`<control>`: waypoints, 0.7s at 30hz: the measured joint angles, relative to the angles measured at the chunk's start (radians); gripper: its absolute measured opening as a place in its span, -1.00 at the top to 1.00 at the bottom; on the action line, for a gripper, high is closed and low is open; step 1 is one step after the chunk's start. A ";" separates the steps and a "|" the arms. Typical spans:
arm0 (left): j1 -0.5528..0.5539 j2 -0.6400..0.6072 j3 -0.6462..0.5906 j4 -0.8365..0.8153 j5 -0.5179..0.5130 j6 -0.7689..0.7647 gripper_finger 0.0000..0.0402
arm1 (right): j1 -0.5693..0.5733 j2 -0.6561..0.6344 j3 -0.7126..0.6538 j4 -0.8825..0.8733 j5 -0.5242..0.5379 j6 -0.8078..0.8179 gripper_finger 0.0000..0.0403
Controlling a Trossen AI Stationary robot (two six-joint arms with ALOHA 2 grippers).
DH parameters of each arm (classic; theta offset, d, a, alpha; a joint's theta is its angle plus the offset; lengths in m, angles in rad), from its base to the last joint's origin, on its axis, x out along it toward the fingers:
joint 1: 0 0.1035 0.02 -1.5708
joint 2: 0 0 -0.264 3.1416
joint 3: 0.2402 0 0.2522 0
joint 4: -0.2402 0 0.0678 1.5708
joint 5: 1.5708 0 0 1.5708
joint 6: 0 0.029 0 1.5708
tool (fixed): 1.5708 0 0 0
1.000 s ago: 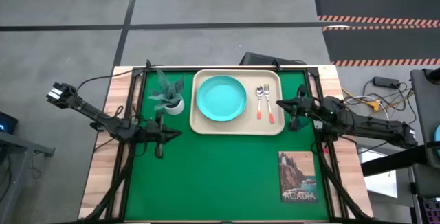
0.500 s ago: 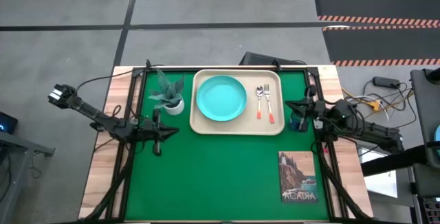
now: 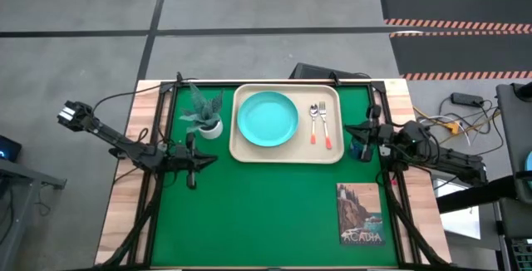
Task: Pick and place plate/cup/fork/spoon on tray
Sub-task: Return to Home Position
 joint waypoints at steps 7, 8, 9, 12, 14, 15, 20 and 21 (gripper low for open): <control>0.000 0.021 -0.001 0.000 -0.053 0.000 1.00 | 0.000 -0.002 -0.061 0.022 -0.002 -0.017 0.95; 0.000 0.023 -0.001 0.000 -0.054 0.000 1.00 | 0.000 -0.002 -0.075 0.032 -0.002 -0.022 0.95; 0.000 0.023 -0.001 0.000 -0.055 0.000 1.00 | 0.000 -0.002 -0.086 0.035 -0.002 -0.026 0.95; 0.000 0.026 -0.001 0.000 -0.057 -0.001 1.00 | 0.000 0.001 -0.086 0.043 -0.002 -0.026 0.95; 0.000 0.028 -0.001 0.000 -0.057 0.000 1.00 | 0.000 -0.001 -0.087 0.046 -0.002 -0.026 0.95; 0.000 0.029 -0.002 0.000 -0.057 0.000 1.00 | 0.000 -0.001 -0.087 0.045 -0.002 -0.026 0.95; 0.000 0.036 -0.002 0.000 -0.058 0.001 1.00 | 0.000 0.009 -0.087 0.044 0.010 -0.002 0.95; 0.000 0.036 -0.002 0.000 -0.058 0.000 1.00 | 0.000 0.012 -0.087 0.041 0.010 0.006 0.95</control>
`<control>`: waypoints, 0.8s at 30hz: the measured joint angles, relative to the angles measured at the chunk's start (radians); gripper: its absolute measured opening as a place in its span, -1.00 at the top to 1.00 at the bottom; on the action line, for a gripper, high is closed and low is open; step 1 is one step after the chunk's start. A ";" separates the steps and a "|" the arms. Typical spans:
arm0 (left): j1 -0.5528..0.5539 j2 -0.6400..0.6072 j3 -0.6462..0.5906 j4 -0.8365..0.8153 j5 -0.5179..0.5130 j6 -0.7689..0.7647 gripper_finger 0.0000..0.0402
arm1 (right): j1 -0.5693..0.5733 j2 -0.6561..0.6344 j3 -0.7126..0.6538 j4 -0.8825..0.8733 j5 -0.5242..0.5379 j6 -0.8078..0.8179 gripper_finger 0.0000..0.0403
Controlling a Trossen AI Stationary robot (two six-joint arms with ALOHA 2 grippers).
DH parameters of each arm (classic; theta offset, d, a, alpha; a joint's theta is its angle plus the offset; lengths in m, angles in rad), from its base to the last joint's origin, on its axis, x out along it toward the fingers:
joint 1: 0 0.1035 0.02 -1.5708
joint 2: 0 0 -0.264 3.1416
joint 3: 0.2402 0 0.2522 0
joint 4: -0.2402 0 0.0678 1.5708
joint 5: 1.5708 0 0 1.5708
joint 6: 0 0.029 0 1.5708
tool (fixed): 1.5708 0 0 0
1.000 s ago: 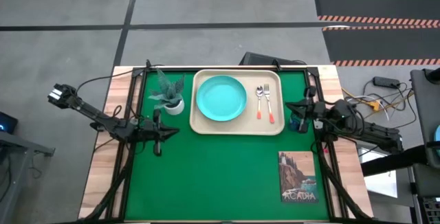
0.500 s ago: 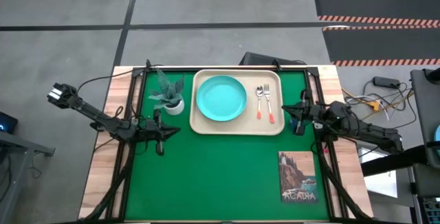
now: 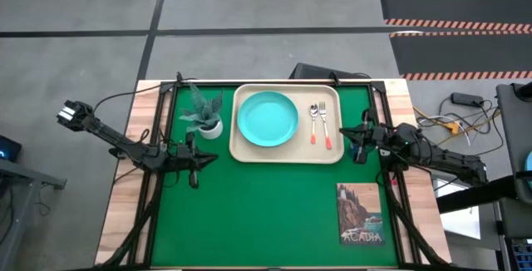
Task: Pick and place plate/cup/fork/spoon on tray
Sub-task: Return to Home Position
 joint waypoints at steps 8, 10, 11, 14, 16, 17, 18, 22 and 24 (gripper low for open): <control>0.000 0.000 0.000 -0.004 0.000 -0.006 1.00 | 0.000 0.016 0.000 -0.066 0.001 0.026 0.95; 0.000 0.000 0.000 -0.011 0.000 -0.006 1.00 | 0.000 0.020 -0.001 -0.094 0.001 0.068 0.95; 0.000 0.000 0.000 -0.011 0.000 -0.006 1.00 | 0.000 0.020 -0.001 -0.098 0.001 0.083 0.95; 0.000 0.000 0.002 -0.010 0.000 -0.006 1.00 | 0.000 0.020 -0.001 -0.095 0.019 0.110 0.95; 0.000 0.000 0.003 -0.010 0.000 -0.006 1.00 | 0.000 0.020 -0.001 -0.096 0.053 0.105 0.95; 0.000 0.000 0.003 -0.010 0.001 -0.006 1.00 | 0.000 0.020 -0.001 -0.095 0.068 0.106 0.95; 0.000 0.000 0.003 -0.010 0.000 -0.006 1.00 | 0.000 0.020 -0.001 -0.095 0.083 0.116 0.95; 0.000 0.000 0.003 -0.010 0.001 -0.006 1.00 | 0.000 0.020 -0.001 -0.095 0.089 0.135 0.95; 0.000 0.000 0.003 -0.010 0.001 -0.006 1.00 | 0.000 0.020 -0.001 -0.095 0.089 0.135 0.95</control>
